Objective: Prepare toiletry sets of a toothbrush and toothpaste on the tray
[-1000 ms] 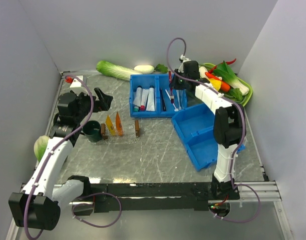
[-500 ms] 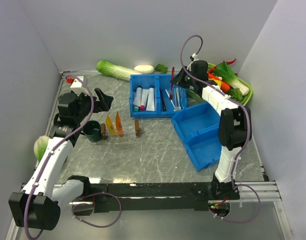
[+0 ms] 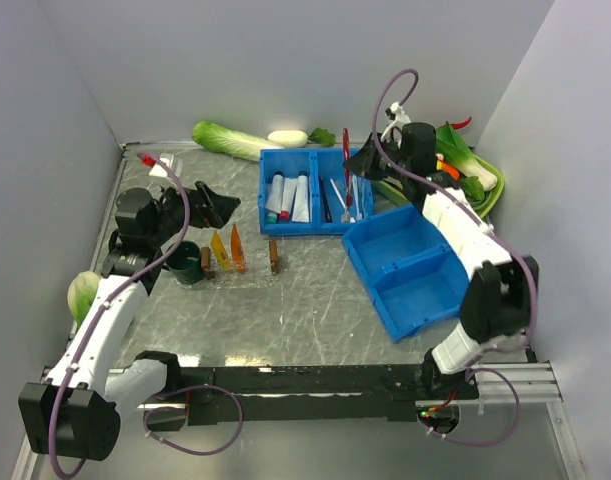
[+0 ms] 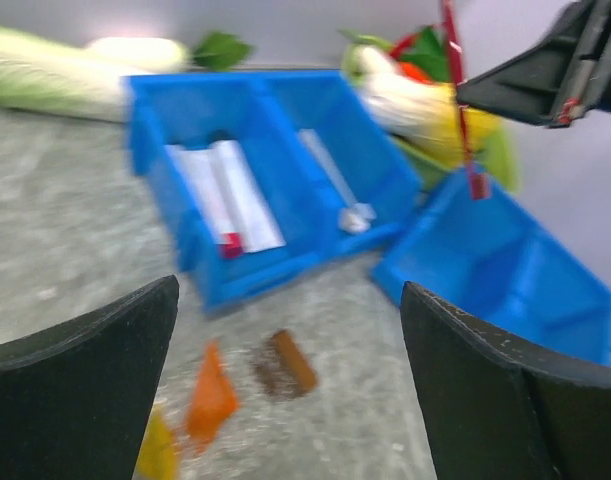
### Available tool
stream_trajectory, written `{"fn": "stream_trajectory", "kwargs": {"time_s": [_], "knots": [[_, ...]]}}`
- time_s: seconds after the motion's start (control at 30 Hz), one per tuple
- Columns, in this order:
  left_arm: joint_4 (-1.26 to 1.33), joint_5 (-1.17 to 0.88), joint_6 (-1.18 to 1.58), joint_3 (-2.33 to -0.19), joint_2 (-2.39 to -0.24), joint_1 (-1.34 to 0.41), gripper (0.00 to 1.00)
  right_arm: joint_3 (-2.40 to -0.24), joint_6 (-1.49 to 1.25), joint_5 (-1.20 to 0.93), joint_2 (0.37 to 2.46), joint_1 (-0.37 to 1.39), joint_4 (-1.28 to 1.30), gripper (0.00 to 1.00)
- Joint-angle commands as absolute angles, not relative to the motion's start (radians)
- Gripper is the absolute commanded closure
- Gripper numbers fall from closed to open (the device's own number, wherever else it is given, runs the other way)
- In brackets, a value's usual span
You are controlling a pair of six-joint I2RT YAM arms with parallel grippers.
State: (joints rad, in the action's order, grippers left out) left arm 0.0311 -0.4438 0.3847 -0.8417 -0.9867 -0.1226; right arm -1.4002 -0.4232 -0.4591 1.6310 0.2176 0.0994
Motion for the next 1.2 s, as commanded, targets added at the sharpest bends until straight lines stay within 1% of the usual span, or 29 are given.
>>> {"fn": "stream_trajectory", "kwargs": {"time_s": [0.0, 0.03, 0.13, 0.23, 0.37, 0.57, 0.63, 0.73, 0.93, 1.03, 1.07, 1.13, 1.17], "knots": [[0.239, -0.679, 0.511, -0.805, -0.982, -0.140, 0.04, -1.322, -0.214, -0.410, 1.407, 0.337, 0.187, 1.00], [0.332, -0.752, 0.579, -0.786, -0.997, -0.147, 0.04, -1.301, -0.186, -0.381, 1.375, 0.363, 0.199, 1.00], [0.470, -0.845, 0.693, -0.769, -1.049, -0.185, 0.04, -1.220, -0.126, -0.321, 1.266, 0.472, 0.250, 1.00], [0.506, -0.882, 0.729, -0.779, -1.106, -0.247, 0.04, -1.137, -0.121, -0.284, 1.174, 0.551, 0.265, 1.00], [0.554, -0.906, 0.758, -0.785, -1.150, -0.317, 0.03, -1.040, -0.106, -0.213, 1.080, 0.655, 0.281, 1.00], [0.636, -0.916, 0.830, -0.773, -1.203, -0.380, 0.02, -0.982, -0.112, -0.155, 1.022, 0.747, 0.337, 1.00], [0.637, -0.905, 0.841, -0.775, -1.221, -0.399, 0.02, -0.980, -0.103, -0.118, 1.012, 0.779, 0.362, 1.00], [0.586, -0.879, 0.822, -0.791, -1.246, -0.431, 0.04, -0.986, -0.091, -0.098, 1.008, 0.802, 0.379, 1.00], [0.523, -0.870, 0.802, -0.816, -1.282, -0.459, 0.11, -1.003, -0.075, -0.064, 1.015, 0.845, 0.383, 1.00], [0.491, -0.867, 0.793, -0.825, -1.299, -0.466, 0.21, -1.025, -0.072, -0.035, 1.037, 0.873, 0.399, 1.00], [0.480, -0.870, 0.789, -0.834, -1.304, -0.468, 0.26, -1.032, -0.071, -0.031, 1.045, 0.880, 0.406, 1.00], [0.468, -0.877, 0.784, -0.841, -1.316, -0.474, 0.30, -1.051, -0.061, -0.008, 1.061, 0.903, 0.423, 1.00], [0.472, -0.877, 0.785, -0.841, -1.318, -0.476, 0.35, -1.054, -0.061, -0.002, 1.066, 0.910, 0.426, 1.00]]}}
